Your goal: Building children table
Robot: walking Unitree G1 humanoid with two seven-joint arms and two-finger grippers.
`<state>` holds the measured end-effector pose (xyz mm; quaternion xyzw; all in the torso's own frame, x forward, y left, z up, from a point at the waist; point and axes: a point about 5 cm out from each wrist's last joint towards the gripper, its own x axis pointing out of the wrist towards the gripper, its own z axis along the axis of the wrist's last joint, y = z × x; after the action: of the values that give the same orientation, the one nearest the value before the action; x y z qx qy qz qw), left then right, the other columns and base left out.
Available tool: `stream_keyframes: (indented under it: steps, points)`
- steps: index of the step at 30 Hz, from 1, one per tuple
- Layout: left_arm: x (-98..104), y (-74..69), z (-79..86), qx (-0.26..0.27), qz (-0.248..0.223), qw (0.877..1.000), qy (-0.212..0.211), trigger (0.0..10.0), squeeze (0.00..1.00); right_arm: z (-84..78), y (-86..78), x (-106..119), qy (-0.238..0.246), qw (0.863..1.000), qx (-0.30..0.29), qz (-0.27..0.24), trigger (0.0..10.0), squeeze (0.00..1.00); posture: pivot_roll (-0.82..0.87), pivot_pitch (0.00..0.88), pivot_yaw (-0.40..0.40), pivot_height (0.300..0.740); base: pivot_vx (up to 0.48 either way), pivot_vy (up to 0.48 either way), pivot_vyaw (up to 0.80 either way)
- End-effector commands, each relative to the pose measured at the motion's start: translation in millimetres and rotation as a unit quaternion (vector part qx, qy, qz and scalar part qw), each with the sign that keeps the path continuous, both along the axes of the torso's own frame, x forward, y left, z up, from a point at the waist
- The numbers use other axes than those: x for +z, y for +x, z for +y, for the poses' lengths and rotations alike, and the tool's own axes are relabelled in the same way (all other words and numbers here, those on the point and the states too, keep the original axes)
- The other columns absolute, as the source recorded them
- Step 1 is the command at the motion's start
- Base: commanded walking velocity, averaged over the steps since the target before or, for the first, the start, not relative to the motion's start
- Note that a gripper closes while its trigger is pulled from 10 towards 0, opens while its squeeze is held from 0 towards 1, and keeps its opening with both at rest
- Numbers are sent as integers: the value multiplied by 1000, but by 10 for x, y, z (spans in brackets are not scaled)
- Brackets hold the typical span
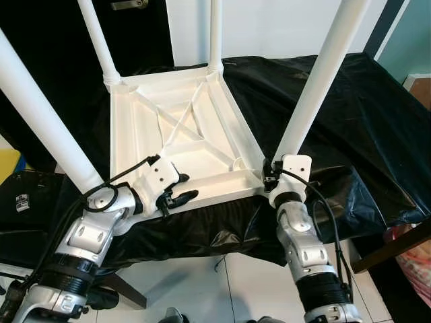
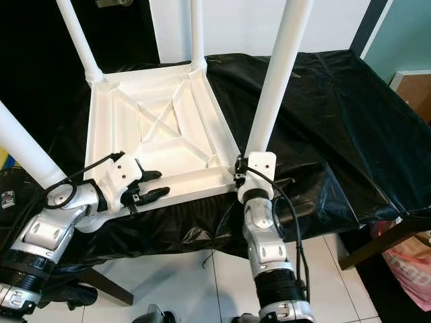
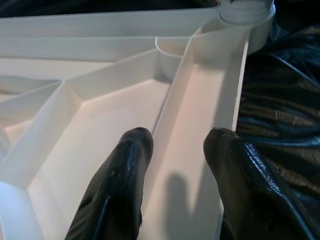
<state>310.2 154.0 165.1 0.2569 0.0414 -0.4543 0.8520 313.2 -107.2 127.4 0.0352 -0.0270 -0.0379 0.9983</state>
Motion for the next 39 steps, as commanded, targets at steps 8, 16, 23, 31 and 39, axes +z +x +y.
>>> stream_keyframes:
  steps: [8, 16, 23, 31, 39]
  points:
    - [65, 66, 72, -9, -14, 1000, 1, 10000, 0, -21, -87, -176, -20, 999, -15, 48, 10000, 0, 28, 98, 20, 740, 0, 0, 0]
    - [117, 124, 111, -3, -23, 1000, -13, 10000, 0, -116, -44, 11, -28, 999, 27, -4, 10000, 1000, 24, 108, 23, 740, 0, 0, 0]
    - [155, 154, 136, -3, -30, 999, -17, 10000, 0, -236, -49, 114, -24, 996, 79, -36, 10000, 1000, 22, 110, 24, 740, 0, 0, 0]
    - [162, 153, 173, -6, -30, 999, -14, 10000, 0, -417, -96, 132, -51, 973, 222, -41, 10000, 0, 19, 115, 29, 740, 0, 0, 0]
    - [168, 189, 173, -24, -27, 999, -3, 10000, 0, -456, 120, 212, -132, 923, 361, -22, 10000, 0, 15, 114, 45, 740, 0, 0, 0]
